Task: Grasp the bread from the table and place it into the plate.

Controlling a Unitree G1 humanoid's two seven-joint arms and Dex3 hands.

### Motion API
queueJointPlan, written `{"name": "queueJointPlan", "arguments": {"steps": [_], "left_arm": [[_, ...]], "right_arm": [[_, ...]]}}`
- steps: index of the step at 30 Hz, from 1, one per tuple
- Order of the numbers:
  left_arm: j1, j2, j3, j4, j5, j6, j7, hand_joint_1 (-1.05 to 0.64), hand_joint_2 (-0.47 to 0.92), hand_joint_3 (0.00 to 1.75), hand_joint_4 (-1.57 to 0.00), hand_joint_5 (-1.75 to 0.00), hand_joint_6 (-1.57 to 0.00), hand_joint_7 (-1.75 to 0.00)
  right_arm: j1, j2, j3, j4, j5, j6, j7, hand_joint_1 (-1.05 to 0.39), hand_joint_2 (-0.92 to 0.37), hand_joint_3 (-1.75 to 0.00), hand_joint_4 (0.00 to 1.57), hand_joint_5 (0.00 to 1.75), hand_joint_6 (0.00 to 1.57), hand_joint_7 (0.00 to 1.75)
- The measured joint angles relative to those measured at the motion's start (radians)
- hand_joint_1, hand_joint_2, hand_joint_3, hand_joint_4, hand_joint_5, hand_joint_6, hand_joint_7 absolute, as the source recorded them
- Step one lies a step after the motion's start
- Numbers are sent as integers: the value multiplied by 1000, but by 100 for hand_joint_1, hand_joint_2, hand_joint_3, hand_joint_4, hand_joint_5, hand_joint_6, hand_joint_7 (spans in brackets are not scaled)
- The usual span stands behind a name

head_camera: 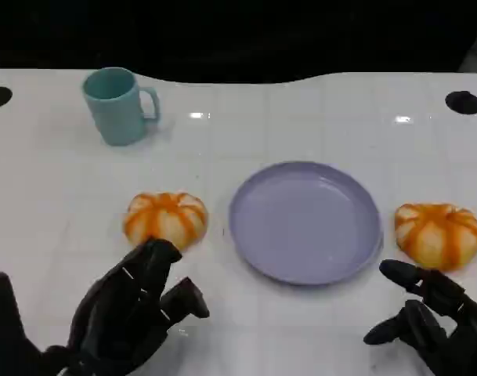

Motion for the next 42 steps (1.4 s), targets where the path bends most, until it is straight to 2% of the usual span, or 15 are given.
{"name": "queueJointPlan", "arguments": {"steps": [10,25,27,29,30,32,35,38,39,42], "left_arm": [[5,-1,-19,-6,12,1,1,-57,92,43,-69,-175,-58,-152],[3,-1,-19,-1,11,-3,0,-55,92,45,-69,-175,-58,-150],[3,1,-20,0,11,-9,-1,-57,92,33,-58,-173,-53,-142],[2,13,-28,1,32,-57,-28,-59,92,29,-49,-158,-48,-117],[0,24,-36,3,61,-102,-51,-59,92,28,-49,-156,-48,-113],[-11,44,-52,11,113,-190,-87,-59,92,23,-47,-132,-46,-81],[-27,62,-78,31,209,-332,-111,-57,92,17,-41,-118,-39,-66],[-43,82,-100,32,318,-451,-105,-60,92,14,-24,-115,-36,-54],[-50,100,-113,33,384,-499,-91,-60,92,12,-17,-112,-36,-46],[-83,163,-134,21,576,-594,-17,-58,91,9,-10,-107,-36,-37]], "right_arm": [[-1,-5,-2,11,3,-2,9,-76,-92,-27,71,119,86,55],[-11,-6,-6,21,4,-4,12,-76,-92,-27,72,118,87,54],[-11,-6,-6,21,4,-4,11,-76,-92,-27,72,118,87,54],[-11,-4,-5,21,3,-4,9,-76,-92,-27,72,118,87,54],[-11,-3,-4,21,3,-4,9,-76,-92,-27,72,118,87,54],[-11,-1,-4,21,3,-4,9,-76,-92,-27,71,118,87,54],[-11,1,-2,21,3,-4,9,-76,-92,-28,71,118,86,54],[-12,1,-2,21,2,-4,9,-76,-92,-28,71,118,86,54],[-13,1,-1,21,1,-4,8,-76,-92,-28,71,118,86,54],[-17,1,-1,21,1,-4,8,-76,-92,-29,71,118,86,54]]}}
